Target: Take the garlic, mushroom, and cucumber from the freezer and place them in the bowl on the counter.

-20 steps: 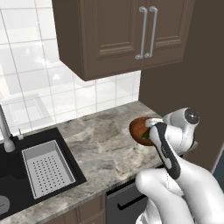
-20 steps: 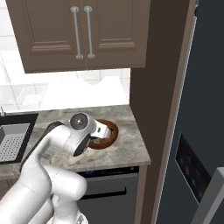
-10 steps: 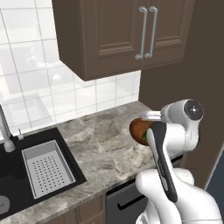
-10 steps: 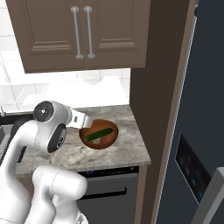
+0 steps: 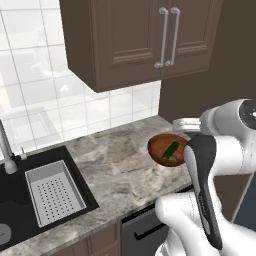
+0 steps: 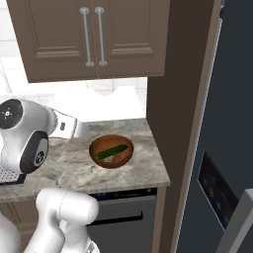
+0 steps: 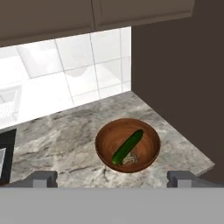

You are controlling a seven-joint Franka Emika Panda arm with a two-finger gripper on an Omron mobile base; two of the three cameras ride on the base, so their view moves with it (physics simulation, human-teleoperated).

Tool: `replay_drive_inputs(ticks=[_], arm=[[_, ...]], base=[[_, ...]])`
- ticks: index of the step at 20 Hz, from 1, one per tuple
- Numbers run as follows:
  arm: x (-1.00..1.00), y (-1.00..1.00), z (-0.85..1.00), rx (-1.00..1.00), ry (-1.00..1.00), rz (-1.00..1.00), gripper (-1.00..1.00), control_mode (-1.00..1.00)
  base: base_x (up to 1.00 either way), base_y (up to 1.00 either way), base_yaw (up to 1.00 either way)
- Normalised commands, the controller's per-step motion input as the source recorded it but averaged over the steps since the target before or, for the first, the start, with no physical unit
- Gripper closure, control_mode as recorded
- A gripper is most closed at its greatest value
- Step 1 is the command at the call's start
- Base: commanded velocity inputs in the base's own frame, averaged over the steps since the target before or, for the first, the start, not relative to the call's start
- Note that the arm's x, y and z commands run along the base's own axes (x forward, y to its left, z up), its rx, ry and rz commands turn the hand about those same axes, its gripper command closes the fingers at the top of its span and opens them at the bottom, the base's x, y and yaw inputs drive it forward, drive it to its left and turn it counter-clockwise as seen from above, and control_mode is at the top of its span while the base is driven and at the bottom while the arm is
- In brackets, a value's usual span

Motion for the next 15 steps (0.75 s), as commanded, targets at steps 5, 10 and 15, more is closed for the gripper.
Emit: replay_drive_inputs(ticks=[5,10,15], arm=[[-0.9,0.0,0.49,0.0,-0.04,0.0,-1.0,-1.0],[-0.68,0.02,-0.03,0.0,0.0,0.0,-1.0,-1.0],[-0.08,0.07,-0.74,-0.02,0.0,0.0,-1.0,-1.0]], base=[[0.0,0.0,0.0],[0.0,0.0,0.0],[0.0,0.0,0.0]])
